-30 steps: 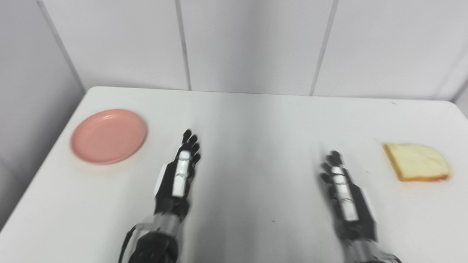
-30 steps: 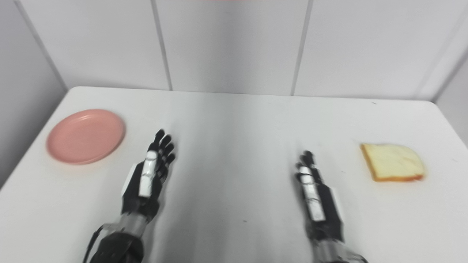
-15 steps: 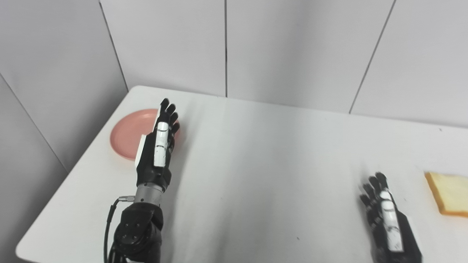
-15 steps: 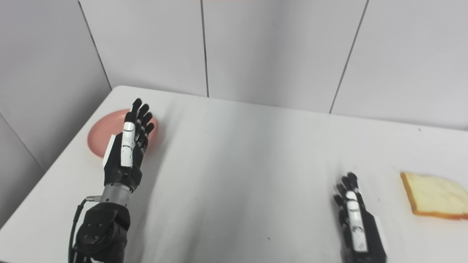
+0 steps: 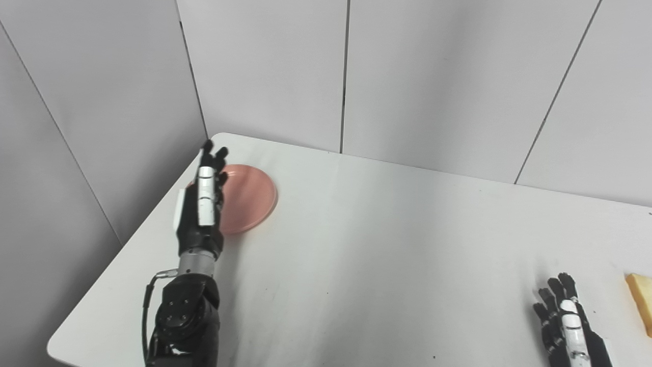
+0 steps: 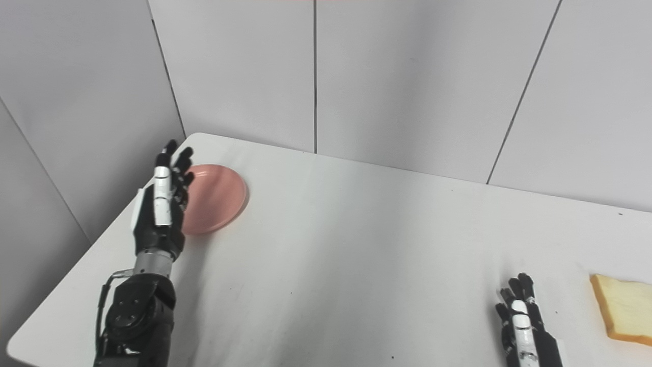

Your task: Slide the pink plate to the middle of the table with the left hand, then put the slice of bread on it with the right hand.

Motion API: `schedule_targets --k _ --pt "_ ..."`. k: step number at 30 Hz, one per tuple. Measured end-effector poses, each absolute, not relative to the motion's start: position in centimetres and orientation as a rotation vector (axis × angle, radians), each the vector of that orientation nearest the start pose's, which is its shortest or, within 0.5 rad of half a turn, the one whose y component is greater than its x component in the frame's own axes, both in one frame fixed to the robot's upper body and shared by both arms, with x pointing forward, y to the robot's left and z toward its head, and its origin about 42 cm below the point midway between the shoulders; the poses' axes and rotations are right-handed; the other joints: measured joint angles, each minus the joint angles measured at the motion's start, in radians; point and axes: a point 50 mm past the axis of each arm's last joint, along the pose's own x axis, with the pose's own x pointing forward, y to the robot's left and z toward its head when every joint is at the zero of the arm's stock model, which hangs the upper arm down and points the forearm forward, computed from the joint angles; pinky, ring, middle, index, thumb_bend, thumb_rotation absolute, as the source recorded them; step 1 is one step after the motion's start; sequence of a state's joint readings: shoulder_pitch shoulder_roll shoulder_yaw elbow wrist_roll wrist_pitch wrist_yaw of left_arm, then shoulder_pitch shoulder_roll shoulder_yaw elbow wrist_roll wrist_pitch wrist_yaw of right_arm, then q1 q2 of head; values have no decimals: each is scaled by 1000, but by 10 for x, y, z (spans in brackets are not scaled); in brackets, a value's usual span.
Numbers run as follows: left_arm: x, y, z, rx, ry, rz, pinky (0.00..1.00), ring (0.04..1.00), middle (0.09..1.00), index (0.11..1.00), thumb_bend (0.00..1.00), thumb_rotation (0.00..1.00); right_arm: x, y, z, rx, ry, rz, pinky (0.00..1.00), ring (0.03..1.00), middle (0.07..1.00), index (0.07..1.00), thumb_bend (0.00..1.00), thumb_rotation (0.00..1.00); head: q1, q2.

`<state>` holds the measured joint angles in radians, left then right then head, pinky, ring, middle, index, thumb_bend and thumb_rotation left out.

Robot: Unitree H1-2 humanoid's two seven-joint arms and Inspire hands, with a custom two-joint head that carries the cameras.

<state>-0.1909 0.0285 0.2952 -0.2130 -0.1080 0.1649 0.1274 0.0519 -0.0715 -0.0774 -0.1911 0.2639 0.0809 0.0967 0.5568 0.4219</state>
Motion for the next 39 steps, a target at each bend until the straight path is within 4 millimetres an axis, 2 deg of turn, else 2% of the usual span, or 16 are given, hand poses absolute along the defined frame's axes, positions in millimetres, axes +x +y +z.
schedule_targets --k 6,15,21,28,33,35,39 --pt "324 301 188 -116 -231 396 1000 949 894 927 715 1000 268 -249 132 182 -82 45 1000 987 979 972 640 812 8 -14" --pt "342 322 170 -116 -259 497 967 906 862 898 704 1000 269 -249 132 189 -82 49 1000 999 998 992 650 799 28 -32" --pt "348 333 168 -103 -279 525 918 890 857 878 734 1000 269 -249 132 188 -81 49 1000 1000 1000 991 658 813 46 -51" --pt "355 347 174 -83 -310 529 966 902 867 888 734 1000 279 -248 131 189 -92 56 1000 1000 1000 992 657 808 74 -75" --pt "352 365 174 -77 -308 556 955 884 849 871 704 1000 281 -248 131 191 -91 56 1000 1000 1000 995 690 786 100 -97" --pt "352 374 176 -51 -310 563 961 869 832 850 724 1000 282 -248 131 192 -91 57 1000 1000 1000 997 697 778 101 -101" --pt "351 399 175 8 -286 584 902 849 814 836 736 1000 282 -248 131 193 -93 57 1000 1000 1000 997 704 780 112 -106"
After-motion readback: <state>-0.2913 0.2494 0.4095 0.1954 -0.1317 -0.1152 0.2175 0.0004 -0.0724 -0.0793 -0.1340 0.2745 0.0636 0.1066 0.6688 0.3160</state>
